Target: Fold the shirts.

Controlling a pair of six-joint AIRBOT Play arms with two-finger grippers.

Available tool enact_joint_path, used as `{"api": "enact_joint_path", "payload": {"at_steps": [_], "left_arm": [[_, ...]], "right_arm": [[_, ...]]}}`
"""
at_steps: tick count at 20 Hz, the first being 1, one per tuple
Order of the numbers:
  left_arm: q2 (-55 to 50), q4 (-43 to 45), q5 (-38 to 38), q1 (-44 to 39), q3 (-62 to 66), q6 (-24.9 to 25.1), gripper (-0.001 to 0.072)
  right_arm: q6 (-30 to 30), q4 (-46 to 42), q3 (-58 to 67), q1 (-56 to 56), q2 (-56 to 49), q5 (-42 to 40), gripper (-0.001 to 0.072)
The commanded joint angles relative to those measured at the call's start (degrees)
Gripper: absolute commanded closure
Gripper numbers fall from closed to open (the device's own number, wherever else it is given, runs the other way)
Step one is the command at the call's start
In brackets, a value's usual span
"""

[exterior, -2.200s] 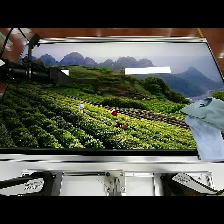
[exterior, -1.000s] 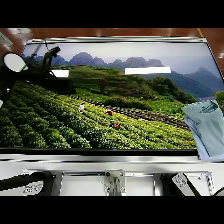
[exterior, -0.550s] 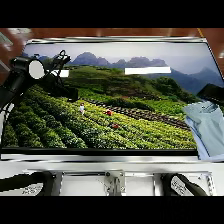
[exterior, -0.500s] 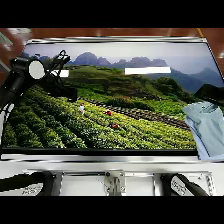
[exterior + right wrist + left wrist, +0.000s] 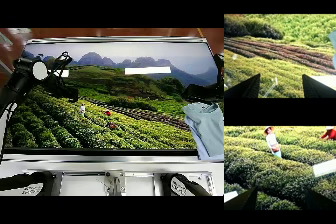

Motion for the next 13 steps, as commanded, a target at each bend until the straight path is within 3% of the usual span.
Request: {"api": "enact_joint_path", "payload": {"at_steps": [1,13], "left_arm": [[-1.57,0.04,-0.02,-0.04,0.04,-0.02,0.0044],[-2.47,0.02,-0.02,-0.11,0.07,-0.13,0.0044]], "right_arm": [[-0.07,0.15,0.04,0.31,-0.07,-0.02,0.0079],[-0.07,0.15,0.07,0.31,-0.07,-0.02,0.0078]]}}
